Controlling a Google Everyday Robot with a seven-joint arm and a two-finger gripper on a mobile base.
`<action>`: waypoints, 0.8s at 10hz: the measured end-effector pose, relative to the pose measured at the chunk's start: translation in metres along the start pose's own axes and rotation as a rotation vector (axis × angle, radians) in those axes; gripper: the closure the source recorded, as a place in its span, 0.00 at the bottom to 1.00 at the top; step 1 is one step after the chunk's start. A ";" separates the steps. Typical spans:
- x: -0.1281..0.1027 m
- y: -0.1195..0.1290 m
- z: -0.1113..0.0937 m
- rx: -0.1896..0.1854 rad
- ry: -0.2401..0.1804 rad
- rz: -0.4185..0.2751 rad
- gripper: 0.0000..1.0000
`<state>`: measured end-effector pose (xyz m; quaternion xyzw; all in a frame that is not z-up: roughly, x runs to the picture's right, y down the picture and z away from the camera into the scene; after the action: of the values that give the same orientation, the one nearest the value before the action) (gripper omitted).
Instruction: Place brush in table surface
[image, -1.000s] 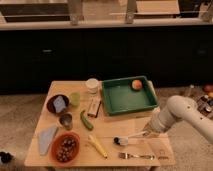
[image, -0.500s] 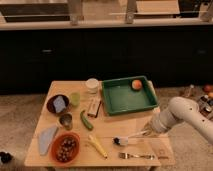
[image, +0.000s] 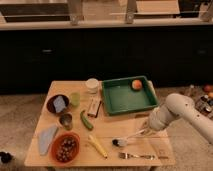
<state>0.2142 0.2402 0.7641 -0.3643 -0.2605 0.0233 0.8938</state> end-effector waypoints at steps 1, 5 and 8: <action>0.000 -0.001 0.000 0.001 0.000 -0.001 0.90; 0.003 -0.006 -0.001 0.035 -0.008 -0.002 0.51; 0.003 -0.010 -0.002 0.042 -0.015 -0.008 0.22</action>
<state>0.2157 0.2329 0.7707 -0.3442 -0.2682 0.0280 0.8993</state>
